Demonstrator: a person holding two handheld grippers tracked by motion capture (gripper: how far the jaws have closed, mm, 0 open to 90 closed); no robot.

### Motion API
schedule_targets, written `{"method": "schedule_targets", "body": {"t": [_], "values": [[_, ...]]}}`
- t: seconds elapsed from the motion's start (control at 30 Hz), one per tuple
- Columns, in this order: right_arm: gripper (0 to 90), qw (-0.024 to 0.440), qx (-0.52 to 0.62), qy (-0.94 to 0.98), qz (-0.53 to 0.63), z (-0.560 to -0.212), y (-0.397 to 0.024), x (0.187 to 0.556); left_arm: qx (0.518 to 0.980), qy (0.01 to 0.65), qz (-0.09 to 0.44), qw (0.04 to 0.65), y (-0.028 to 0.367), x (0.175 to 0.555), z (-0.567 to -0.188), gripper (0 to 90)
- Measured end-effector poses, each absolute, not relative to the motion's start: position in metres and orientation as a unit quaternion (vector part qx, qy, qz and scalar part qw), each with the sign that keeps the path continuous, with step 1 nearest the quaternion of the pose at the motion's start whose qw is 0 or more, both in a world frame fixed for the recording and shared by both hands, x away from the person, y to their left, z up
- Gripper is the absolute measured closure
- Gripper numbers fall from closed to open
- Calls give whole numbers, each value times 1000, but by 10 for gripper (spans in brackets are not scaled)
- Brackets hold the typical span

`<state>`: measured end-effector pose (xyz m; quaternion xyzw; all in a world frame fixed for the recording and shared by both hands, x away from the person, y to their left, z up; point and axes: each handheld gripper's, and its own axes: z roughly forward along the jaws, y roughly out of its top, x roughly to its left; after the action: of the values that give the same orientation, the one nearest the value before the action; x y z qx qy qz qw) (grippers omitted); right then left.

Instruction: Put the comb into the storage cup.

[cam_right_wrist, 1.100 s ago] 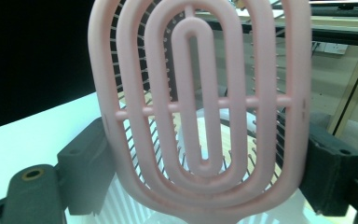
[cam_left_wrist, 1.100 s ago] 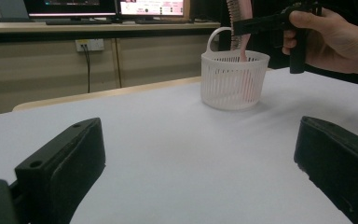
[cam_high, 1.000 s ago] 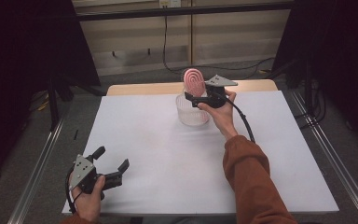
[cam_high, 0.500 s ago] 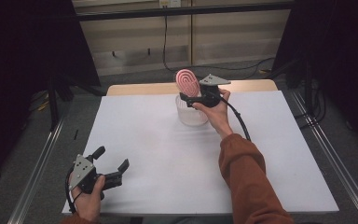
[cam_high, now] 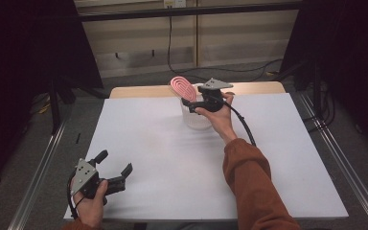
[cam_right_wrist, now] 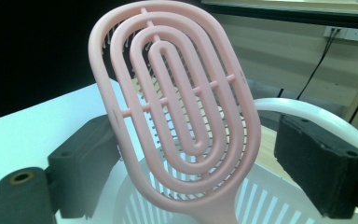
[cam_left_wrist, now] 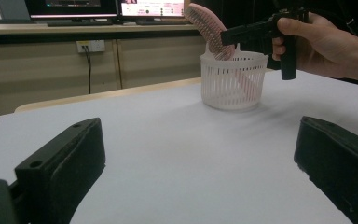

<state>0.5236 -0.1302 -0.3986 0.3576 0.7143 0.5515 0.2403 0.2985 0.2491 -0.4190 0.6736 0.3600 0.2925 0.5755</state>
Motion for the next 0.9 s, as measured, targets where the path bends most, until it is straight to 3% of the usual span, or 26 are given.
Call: {"method": "schedule_targets", "body": {"t": [0.9], "values": [[102,235,360,719,547,-398,-132,516,672,361,292,577,250,298,-418,20]]}}
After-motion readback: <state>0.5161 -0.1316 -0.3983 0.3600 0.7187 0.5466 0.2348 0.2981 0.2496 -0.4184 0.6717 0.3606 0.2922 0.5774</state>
